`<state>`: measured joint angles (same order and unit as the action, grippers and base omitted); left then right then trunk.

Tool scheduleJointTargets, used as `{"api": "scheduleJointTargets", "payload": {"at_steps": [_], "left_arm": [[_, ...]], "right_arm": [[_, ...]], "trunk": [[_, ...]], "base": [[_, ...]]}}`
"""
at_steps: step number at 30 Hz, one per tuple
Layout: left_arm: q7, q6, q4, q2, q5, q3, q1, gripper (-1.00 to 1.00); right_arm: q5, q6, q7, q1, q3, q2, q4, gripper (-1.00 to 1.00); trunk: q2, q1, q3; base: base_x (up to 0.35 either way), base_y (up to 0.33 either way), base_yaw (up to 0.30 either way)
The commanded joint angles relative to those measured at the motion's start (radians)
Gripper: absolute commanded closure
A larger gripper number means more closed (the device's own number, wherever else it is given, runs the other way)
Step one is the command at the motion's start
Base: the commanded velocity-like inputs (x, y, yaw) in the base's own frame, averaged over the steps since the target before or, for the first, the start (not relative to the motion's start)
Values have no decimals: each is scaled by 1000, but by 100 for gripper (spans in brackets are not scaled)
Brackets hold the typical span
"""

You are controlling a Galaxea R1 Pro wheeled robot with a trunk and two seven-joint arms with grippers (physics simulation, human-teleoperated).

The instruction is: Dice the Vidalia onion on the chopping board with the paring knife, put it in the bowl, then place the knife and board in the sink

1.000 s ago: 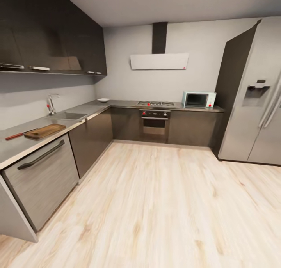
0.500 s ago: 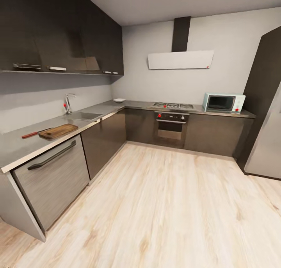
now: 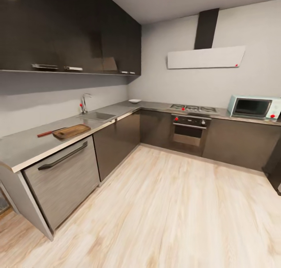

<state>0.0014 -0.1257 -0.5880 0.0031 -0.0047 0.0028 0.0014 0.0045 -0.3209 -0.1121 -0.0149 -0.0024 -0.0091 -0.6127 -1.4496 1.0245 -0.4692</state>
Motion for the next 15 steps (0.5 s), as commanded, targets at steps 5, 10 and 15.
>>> {"api": "scheduleJointTargets", "payload": {"at_steps": [5,10,15], "left_arm": [[0,-2,-1,0,-1,0,0,-100],[0,-2,-1,0,-1,0,0,-100],[0,-2,-1,0,-1,0,0,-100]], "right_arm": [[0,-3,-3,-1,1,1,1,-100],[0,-3,-3,-1,1,1,1,-100],[0,-3,-3,-1,1,1,1,-100]], "trunk": [[0,0,-1],[0,0,-1],[0,0,-1]], "base": [[275,-160,285],[273,-161,285],[274,-161,284]]}}
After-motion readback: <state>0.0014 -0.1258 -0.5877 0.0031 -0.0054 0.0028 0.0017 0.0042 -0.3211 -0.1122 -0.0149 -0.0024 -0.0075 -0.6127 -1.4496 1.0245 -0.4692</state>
